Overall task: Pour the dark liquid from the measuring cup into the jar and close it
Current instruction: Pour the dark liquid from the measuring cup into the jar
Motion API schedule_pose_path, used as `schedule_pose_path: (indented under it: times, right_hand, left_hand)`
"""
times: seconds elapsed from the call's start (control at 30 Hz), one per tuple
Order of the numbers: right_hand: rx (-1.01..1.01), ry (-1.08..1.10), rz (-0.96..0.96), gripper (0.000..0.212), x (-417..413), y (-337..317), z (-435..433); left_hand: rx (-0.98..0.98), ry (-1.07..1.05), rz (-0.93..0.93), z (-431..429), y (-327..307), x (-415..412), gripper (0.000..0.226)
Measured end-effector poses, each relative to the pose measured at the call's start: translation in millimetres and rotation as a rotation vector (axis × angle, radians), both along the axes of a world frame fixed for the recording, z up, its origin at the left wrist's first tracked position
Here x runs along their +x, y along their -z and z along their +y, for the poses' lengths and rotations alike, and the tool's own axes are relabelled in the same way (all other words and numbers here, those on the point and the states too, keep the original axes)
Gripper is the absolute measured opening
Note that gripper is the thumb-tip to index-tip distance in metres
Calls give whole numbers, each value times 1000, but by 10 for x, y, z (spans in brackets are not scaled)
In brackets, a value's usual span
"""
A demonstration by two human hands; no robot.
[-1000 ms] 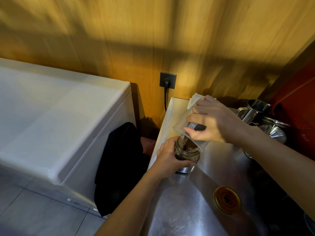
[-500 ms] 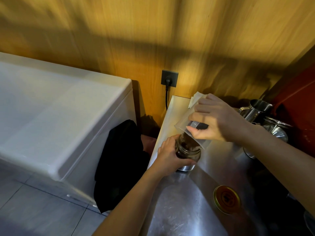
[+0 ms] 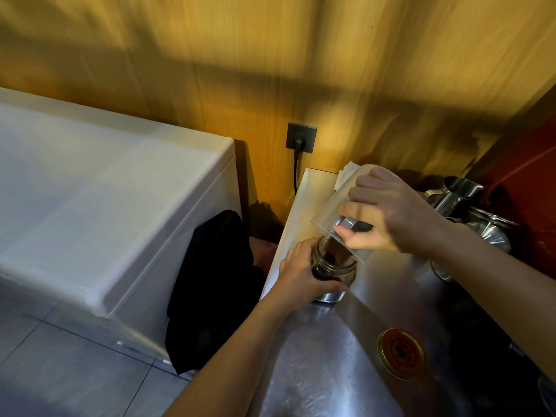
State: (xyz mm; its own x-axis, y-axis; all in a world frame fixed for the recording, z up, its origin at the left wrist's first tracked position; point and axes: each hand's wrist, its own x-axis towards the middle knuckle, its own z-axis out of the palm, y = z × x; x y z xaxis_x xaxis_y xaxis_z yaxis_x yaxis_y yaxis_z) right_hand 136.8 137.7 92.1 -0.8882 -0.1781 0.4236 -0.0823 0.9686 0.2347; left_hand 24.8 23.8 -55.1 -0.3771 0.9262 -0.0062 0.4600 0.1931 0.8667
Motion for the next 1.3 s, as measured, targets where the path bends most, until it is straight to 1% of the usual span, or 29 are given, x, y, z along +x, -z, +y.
schedule_pose_path:
  times: [0.3,0.53,0.7,0.8,0.97,1.07,1.17,1.3]
  right_hand:
    - [43,-3,28,27,-7,11,-17]
    - [46,-11,82,34,25,29,-16]
    - [96,-77,118,29,23,40,-54]
    - [89,-78,160,29,43,48,-33]
    - [98,-128,118,26,55,49,-30]
    - [100,-115,134,27,73,60,-19]
    - [94,-109,81,26,104,77,-21]
    - [130,-182,105,19,128,42,-54]
  left_hand:
    - [1,-8,-14,-7,6,15,84]
    - [6,-6,-27,-19,-12,21,82]
    - [-14,-2,-28,-22,-37,24,81]
    - [-13,-2,-29,-25,-45,26,82]
    - [-22,-3,-26,-23,-48,32,82]
    - [-20,-5,-28,-22,-57,35,82]
    - [-14,-5,-27,-13,-49,33,82]
    - [-19,-3,-41,-7,-56,27,81]
